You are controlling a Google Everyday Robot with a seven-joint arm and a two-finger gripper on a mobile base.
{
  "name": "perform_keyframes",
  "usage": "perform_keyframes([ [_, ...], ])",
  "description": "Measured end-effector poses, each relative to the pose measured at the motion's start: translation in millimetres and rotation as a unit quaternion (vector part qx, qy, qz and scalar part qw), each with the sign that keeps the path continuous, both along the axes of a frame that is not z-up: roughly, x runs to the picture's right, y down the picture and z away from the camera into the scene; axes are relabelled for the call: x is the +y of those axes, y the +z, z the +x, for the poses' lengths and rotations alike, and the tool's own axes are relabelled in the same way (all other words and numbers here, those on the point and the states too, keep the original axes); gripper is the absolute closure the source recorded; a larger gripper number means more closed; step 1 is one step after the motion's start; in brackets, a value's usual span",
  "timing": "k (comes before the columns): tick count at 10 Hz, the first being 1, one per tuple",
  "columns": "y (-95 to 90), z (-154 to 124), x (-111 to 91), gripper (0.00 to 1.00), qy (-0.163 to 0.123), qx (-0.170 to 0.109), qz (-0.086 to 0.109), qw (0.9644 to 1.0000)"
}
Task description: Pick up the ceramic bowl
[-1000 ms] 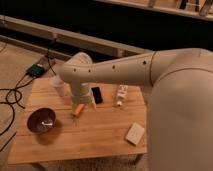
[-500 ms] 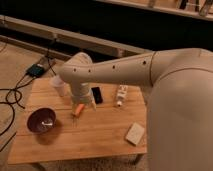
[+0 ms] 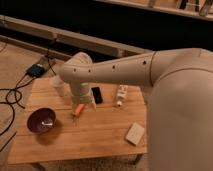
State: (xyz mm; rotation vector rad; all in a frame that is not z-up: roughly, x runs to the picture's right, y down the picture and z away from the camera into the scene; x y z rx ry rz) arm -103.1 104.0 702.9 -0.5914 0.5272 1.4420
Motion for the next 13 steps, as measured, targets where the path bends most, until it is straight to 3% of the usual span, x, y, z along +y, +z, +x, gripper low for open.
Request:
perform_keyframes([
  [9,0.7,1.2,0.2,0.35,-0.003,0.003,-0.001,1.0],
  [11,5.0,-2.8,3.5,0.35,-0.03,0.005,-0.004,0.9995],
  [13,12.8,-22.1,6.7,0.35,-0.065,-0.01,-0.003,0.9978],
])
